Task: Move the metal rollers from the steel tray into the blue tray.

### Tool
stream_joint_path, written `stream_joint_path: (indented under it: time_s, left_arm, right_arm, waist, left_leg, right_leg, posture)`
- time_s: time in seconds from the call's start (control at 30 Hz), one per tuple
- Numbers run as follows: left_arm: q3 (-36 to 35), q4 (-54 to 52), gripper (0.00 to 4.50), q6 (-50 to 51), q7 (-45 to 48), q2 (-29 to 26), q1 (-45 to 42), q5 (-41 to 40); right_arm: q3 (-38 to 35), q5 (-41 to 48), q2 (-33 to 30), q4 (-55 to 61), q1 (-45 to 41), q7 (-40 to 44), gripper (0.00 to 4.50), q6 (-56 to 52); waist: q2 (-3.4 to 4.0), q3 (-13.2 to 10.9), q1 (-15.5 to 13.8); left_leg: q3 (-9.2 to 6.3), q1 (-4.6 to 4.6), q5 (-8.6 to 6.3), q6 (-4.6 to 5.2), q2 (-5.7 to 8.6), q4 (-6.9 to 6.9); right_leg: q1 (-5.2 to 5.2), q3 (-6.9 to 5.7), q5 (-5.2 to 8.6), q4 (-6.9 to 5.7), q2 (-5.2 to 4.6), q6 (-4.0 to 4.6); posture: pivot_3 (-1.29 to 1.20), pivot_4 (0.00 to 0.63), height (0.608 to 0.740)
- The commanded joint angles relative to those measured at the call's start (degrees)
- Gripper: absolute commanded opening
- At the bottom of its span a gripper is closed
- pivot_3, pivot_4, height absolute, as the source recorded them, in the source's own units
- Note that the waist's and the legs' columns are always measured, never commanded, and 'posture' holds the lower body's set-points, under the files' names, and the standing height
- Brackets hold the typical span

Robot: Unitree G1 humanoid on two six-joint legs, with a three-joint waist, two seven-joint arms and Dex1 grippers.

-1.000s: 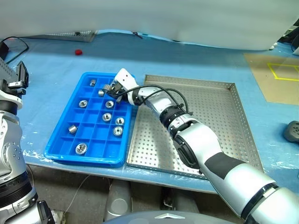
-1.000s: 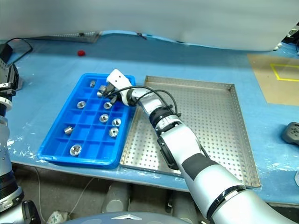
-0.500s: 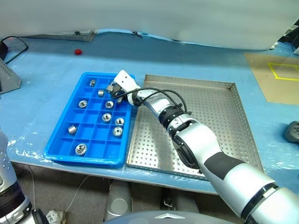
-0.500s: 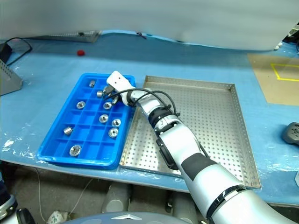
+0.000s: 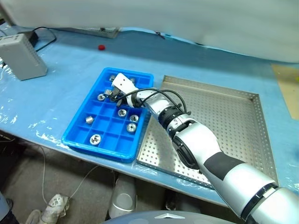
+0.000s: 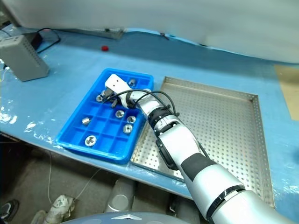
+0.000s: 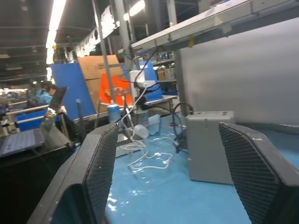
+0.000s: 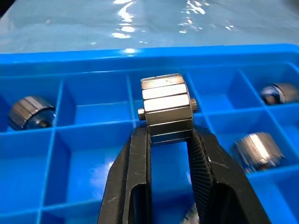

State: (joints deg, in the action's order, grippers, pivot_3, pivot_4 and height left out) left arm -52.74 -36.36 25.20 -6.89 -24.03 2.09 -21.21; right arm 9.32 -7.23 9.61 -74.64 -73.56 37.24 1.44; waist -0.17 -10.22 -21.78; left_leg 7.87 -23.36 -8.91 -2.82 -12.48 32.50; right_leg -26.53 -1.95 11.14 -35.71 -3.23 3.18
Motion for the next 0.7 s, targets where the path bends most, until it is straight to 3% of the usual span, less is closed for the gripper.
stream_joint_path:
  time_s: [0.03,0.37,0.7]
  left_arm:
    - [-2.86,-2.30,3.62,-0.38,-0.66,-0.37,0.42,-0.33]
    - [0.31,0.38,3.62,-0.49,0.14,-2.03,-1.70,0.34]
    - [6.39,6.43,3.62,-2.08,1.86,-3.37,-7.37,1.96]
  right_arm:
    - [1.00,-0.08,9.04,1.22,-1.22,2.37,0.66,0.67]
    - [1.68,-0.04,5.52,1.93,0.82,6.01,0.66,0.60]
    - [0.79,1.33,-1.39,6.76,3.61,16.17,0.66,-1.29]
  waist:
    - [0.03,-0.02,-1.55]
    - [0.12,-0.07,-5.51]
    - [0.08,-0.05,-5.28]
  left_leg:
    - [0.00,0.09,0.00,0.00,0.07,-0.13]
    - [-0.06,0.25,-0.01,-0.01,0.25,-0.30]
    - [-0.15,0.30,-0.01,-0.02,0.28,-0.29]
  right_leg:
    - [0.00,0.10,0.01,0.01,0.00,-0.01]
    - [-0.01,0.36,0.02,0.00,0.04,-0.04]
    - [0.06,0.39,0.02,-0.01,0.09,-0.05]
  posture:
    - [0.77,0.150,0.740]
    - [0.71,0.150,0.740]
    - [0.61,0.150,0.740]
